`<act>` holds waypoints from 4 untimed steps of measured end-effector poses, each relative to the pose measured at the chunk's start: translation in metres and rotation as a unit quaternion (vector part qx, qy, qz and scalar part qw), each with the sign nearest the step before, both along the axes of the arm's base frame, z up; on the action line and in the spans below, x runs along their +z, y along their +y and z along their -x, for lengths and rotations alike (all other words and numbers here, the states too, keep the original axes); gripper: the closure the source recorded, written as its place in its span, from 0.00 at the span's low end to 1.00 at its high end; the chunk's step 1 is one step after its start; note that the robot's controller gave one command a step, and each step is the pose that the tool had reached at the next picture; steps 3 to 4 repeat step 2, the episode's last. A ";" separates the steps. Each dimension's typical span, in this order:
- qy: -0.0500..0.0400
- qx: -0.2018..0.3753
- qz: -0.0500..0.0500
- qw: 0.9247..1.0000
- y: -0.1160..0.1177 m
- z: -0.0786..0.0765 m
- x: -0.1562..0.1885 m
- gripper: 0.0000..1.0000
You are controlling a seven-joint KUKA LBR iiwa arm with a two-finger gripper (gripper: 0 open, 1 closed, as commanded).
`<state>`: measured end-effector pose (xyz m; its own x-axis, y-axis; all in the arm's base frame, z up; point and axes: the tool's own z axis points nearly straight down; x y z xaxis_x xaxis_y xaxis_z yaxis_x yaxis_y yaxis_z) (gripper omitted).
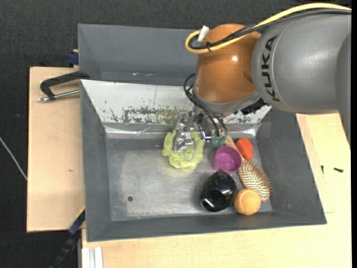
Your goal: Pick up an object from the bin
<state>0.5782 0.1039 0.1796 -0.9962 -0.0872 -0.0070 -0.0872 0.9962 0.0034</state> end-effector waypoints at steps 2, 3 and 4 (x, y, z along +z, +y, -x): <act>0.000 0.010 -0.001 1.000 0.004 -0.001 0.040 1.00; 0.000 0.010 -0.001 1.000 0.004 -0.001 0.040 1.00; 0.000 0.010 -0.001 1.000 0.004 -0.001 0.040 1.00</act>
Offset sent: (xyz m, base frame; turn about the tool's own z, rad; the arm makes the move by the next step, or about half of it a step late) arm 0.0017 -0.0311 0.0589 -0.0132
